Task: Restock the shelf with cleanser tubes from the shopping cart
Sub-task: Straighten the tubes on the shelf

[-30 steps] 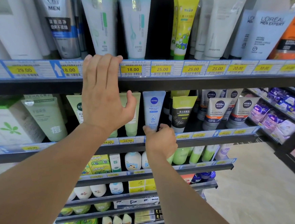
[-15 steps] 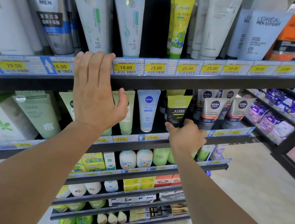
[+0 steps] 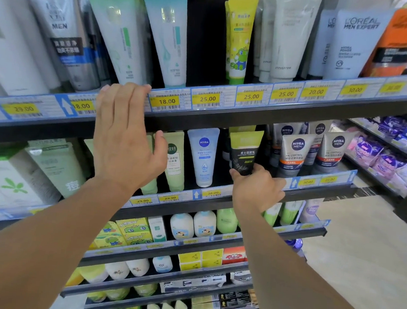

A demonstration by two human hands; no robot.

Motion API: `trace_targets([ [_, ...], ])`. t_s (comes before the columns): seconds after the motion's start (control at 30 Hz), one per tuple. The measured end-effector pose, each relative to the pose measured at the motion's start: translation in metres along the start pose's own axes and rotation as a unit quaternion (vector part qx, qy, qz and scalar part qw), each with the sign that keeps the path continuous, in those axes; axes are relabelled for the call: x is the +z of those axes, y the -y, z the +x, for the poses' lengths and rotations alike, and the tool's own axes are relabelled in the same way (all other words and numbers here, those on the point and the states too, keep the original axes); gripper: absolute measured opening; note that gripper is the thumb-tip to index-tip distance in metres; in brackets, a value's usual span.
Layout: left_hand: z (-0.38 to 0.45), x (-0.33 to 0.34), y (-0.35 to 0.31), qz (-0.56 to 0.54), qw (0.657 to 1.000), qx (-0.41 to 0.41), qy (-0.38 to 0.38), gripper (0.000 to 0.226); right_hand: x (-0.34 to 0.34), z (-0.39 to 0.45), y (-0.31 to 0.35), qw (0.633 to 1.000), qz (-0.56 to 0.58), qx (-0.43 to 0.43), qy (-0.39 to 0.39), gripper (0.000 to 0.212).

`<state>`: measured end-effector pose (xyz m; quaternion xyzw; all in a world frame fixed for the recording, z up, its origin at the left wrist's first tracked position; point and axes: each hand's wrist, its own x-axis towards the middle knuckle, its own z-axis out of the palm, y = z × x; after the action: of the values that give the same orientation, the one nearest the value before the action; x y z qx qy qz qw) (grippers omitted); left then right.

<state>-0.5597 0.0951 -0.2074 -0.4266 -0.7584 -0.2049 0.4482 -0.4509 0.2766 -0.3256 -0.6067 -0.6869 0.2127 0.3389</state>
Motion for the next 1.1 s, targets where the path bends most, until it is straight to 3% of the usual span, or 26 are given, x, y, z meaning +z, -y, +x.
trace_targets([
  [0.2, 0.000, -0.003, -0.001, -0.001, 1.000, 0.005, 0.004, 0.062, -0.001, 0.001, -0.001, 1.000, -0.006, -0.008, 0.002, 0.044],
  [0.33, 0.001, -0.006, -0.004, -0.003, 1.000, -0.003, 0.009, 0.060, 0.000, 0.002, -0.006, 1.000, -0.001, -0.016, 0.006, 0.053],
  [0.43, 0.003, -0.006, -0.004, -0.009, 1.000, -0.006, 0.010, 0.059, 0.000, 0.001, -0.013, 0.999, 0.040, -0.021, 0.015, 0.063],
  [0.67, 0.007, -0.003, -0.013, -0.047, 0.999, -0.020, -0.013, 0.056, -0.028, 0.025, -0.036, 0.995, 0.097, -0.026, 0.007, 0.059],
  [0.87, 0.028, 0.019, -0.095, -0.120, 0.988, 0.082, -0.046, 0.053, -0.058, 0.061, -0.072, 0.986, 0.149, 0.019, -0.070, 0.044],
  [1.0, 0.040, 0.035, -0.148, -0.126, 0.988, 0.086, -0.010, 0.056, -0.059, 0.074, -0.084, 0.991, 0.123, 0.019, -0.051, 0.066],
  [1.1, 0.044, 0.045, -0.171, -0.080, 0.995, 0.052, 0.017, 0.062, -0.052, 0.077, -0.082, 0.995, 0.089, -0.035, -0.031, 0.074],
])
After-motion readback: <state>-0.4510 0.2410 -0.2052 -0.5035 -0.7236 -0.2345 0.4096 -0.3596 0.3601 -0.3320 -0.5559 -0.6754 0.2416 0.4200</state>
